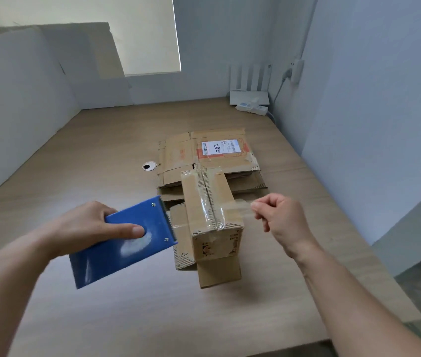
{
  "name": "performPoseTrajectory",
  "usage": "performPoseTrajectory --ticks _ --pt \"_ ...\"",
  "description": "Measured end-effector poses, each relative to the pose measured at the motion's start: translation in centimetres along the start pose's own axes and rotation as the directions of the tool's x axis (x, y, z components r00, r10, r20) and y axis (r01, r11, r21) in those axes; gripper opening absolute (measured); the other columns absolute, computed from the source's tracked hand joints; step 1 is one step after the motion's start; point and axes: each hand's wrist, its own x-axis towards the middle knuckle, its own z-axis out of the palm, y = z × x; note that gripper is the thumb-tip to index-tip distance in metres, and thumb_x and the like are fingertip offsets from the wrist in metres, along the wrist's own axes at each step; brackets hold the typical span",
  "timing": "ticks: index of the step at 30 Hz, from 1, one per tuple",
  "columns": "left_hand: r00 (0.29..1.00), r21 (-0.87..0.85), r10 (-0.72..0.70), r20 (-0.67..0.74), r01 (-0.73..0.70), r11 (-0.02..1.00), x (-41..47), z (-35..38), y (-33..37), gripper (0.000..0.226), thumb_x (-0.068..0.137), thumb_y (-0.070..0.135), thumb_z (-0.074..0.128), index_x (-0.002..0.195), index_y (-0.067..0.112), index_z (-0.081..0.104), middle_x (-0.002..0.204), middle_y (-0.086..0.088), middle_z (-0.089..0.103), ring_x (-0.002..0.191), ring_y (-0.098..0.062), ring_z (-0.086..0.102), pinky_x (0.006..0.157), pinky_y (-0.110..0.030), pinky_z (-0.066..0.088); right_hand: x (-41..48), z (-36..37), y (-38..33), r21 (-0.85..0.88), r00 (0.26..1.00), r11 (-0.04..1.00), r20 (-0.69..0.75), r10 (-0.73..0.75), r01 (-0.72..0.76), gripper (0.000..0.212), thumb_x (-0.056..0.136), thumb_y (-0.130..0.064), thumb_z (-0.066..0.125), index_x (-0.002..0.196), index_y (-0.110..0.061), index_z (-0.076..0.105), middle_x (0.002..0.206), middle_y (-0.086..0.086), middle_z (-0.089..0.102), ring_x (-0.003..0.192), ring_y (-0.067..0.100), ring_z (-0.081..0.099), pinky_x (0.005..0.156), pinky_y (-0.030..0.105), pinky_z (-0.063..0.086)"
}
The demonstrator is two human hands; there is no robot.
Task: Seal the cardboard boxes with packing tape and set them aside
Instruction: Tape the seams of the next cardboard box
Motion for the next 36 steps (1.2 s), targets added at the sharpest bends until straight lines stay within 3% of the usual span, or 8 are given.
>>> performPoseTrajectory --ticks 7,15,21,26,28,30,33,36 --pt "0.988 0.150 -0.142 0.068 0.131 0.980 2.8 1.4 -0.8 0.099 0.017 0.096 0.052 0.070 0.014 0.069 0.061 0.002 0.070 0.054 -0.012 0.064 0.056 -0.023 0.040 -0.5 1.4 2.9 -0.007 0.983 0.983 0.003 0.185 -0.185 0.023 0.089 -0.011 0.062 0.067 -0.006 0.062 0.058 0.000 0.058 0.043 0.010 0.043 0.045 0.025 0.041" --pt "0.981 0.275 -0.173 0.092 0.142 0.951 6.5 1.4 -1.0 0.113 0.007 0.101 0.044 0.076 0.015 0.071 0.073 0.000 0.071 0.071 -0.017 0.067 0.066 -0.030 0.041 -0.5 2.7 4.4 -0.032 0.959 0.962 -0.090 0.268 -0.271 0.022 0.088 -0.010 0.061 0.067 -0.003 0.061 0.056 0.004 0.057 0.044 0.015 0.043 0.048 0.030 0.038" --pt "0.967 0.340 -0.237 0.094 0.193 0.921 9.0 3.4 -1.9 0.079 0.054 0.088 0.059 0.076 0.012 0.064 0.076 -0.003 0.063 0.068 -0.017 0.057 0.062 -0.029 0.034 -0.2 3.2 5.3 -0.013 0.928 0.930 -0.068 0.366 -0.367 0.019 0.087 -0.006 0.059 0.068 -0.001 0.061 0.055 0.005 0.055 0.043 0.014 0.042 0.045 0.028 0.037" --pt "0.952 0.305 -0.283 0.114 0.238 0.922 10.0 5.2 -2.4 0.066 0.067 0.076 0.061 0.084 0.012 0.065 0.086 -0.004 0.064 0.077 -0.017 0.059 0.063 -0.029 0.036 0.3 3.2 5.5 0.054 0.885 0.884 0.017 0.464 -0.465 0.016 0.087 -0.014 0.060 0.078 -0.002 0.064 0.059 0.004 0.057 0.041 0.012 0.039 0.042 0.022 0.033" --pt "0.951 0.289 -0.284 0.124 0.240 0.927 10.1 5.4 -2.2 0.068 0.065 0.077 0.063 0.086 0.013 0.065 0.088 -0.004 0.064 0.080 -0.017 0.060 0.065 -0.029 0.037 0.8 2.9 5.9 -0.043 0.869 0.868 -0.002 0.495 -0.494 0.024 0.086 -0.026 0.063 0.087 -0.002 0.064 0.068 0.005 0.063 0.044 0.013 0.046 0.043 0.023 0.037" --pt "0.950 0.284 -0.284 0.131 0.238 0.929 10.1 5.4 -2.1 0.072 0.060 0.080 0.065 0.086 0.013 0.066 0.088 -0.003 0.064 0.080 -0.017 0.060 0.065 -0.029 0.037 0.7 2.6 6.8 -0.323 0.844 0.786 -0.091 0.529 -0.527 0.040 0.079 -0.044 0.067 0.095 -0.010 0.051 0.085 0.007 0.065 0.059 0.018 0.062 0.048 0.026 0.046" --pt "0.955 0.309 -0.269 0.127 0.220 0.925 10.1 5.4 -2.1 0.072 0.061 0.081 0.063 0.086 0.013 0.065 0.087 -0.003 0.064 0.080 -0.017 0.060 0.064 -0.029 0.037 -0.1 2.3 8.4 -0.498 0.873 0.719 -0.227 0.431 -0.484 0.042 0.080 -0.047 0.064 0.107 -0.017 0.054 0.110 0.005 0.062 0.093 0.024 0.062 0.074 0.032 0.050" --pt "0.953 0.302 -0.271 0.134 0.222 0.927 10.3 5.4 -2.2 0.082 0.050 0.086 0.059 0.088 0.014 0.066 0.089 -0.003 0.065 0.082 -0.017 0.061 0.065 -0.029 0.038 -0.5 3.3 6.9 -0.482 0.952 0.834 -0.268 0.151 -0.268 0.028 0.093 -0.045 0.051 0.086 -0.018 0.056 0.095 0.001 0.061 0.081 0.019 0.052 0.067 0.030 0.038"
